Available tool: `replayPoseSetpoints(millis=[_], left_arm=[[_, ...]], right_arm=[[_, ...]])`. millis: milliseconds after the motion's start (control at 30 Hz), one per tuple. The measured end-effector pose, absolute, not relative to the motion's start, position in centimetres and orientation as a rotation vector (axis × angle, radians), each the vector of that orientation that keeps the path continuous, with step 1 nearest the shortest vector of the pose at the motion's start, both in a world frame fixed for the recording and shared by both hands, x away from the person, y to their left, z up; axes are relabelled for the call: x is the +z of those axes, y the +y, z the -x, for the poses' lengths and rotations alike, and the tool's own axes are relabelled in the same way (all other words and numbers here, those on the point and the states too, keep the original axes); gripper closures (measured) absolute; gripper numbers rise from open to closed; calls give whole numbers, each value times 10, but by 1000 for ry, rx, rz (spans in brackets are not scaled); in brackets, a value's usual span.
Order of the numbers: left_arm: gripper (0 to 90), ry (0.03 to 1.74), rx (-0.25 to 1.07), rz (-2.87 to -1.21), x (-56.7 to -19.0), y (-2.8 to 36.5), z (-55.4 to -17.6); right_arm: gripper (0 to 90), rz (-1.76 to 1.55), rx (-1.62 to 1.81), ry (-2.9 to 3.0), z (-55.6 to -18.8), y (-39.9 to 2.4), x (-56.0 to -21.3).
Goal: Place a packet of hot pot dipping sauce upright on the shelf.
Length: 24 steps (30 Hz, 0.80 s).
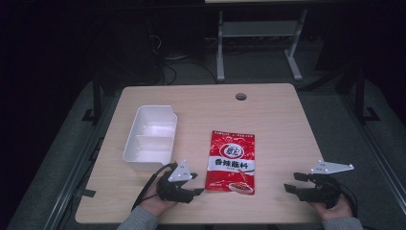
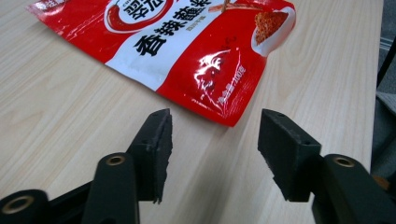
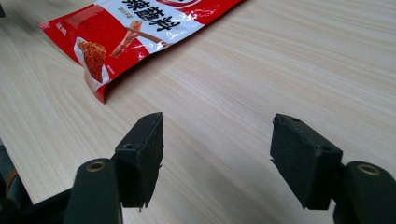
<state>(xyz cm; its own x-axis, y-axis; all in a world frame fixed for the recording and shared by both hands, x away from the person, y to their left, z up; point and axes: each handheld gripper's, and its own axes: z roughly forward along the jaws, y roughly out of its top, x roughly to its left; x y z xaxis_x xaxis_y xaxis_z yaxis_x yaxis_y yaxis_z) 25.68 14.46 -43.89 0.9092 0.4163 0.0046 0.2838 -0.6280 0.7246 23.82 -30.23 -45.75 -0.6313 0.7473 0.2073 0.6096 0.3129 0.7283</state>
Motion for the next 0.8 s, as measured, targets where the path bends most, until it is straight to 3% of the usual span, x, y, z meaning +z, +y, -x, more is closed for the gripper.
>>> replayPoseSetpoints(millis=[567, 800], left_arm=[[647, 470, 198, -2315, -440, 115, -265], [697, 481, 188, -2327, -438, 102, -273]], right_arm=[[329, -1237, 1214, 2432, -248, -294, -454], [328, -1208, 1225, 2466, -269, -282, -443]])
